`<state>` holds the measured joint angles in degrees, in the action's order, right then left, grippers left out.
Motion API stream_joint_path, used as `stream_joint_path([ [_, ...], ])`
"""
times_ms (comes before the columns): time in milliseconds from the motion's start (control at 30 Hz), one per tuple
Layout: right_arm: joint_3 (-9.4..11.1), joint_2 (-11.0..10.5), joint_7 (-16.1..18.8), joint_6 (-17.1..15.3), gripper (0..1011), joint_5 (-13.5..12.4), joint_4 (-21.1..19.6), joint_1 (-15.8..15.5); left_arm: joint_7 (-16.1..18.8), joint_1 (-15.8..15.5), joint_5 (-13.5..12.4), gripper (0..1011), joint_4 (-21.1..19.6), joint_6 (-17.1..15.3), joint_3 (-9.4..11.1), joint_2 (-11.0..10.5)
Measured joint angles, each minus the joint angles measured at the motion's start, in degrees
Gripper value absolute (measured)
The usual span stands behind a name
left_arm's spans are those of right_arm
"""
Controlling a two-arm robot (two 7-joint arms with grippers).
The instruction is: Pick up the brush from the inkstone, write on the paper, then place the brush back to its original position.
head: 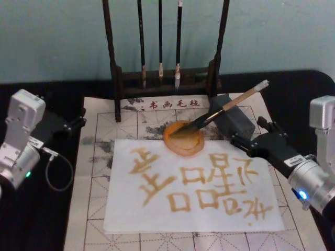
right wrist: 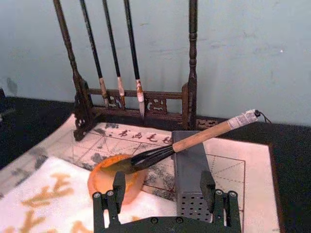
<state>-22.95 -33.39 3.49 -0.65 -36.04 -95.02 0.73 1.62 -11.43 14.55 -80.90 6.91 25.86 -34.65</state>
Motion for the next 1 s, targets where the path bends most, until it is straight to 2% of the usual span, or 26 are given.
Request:
stream_joint_path([
  [100, -0.68, 0.04, -0.22, 1.87, 1000, 3.77, 0.90, -0.02, 0.00, 0.00, 0.00, 1001, 0.00, 0.00, 0.00, 0.00],
  [133, -0.68, 0.04, -0.22, 1.87, 1000, 3.77, 0.90, -0.02, 0.00, 0.00, 0.00, 1001, 0.00, 0.00, 0.00, 0.00],
  [233, -0.99, 0.28, -0.28, 3.04, 1000, 6.27, 1.61, 0.00, 0.00, -0.01, 0.00, 1001, 0.00, 0.00, 0.00, 0.00],
  [367, -1.04, 0.62, -0.64, 3.97, 1000, 8.28, 2.03, -0.04, 0.00, 0.00, 0.00, 1001, 0.00, 0.00, 0.00, 0.00],
  [1000, -1.09, 0.53, -0.63, 3.93, 1000, 8.06, 1.97, -0.07, 0.00, 0.00, 0.00, 1001, 0.00, 0.00, 0.00, 0.00],
])
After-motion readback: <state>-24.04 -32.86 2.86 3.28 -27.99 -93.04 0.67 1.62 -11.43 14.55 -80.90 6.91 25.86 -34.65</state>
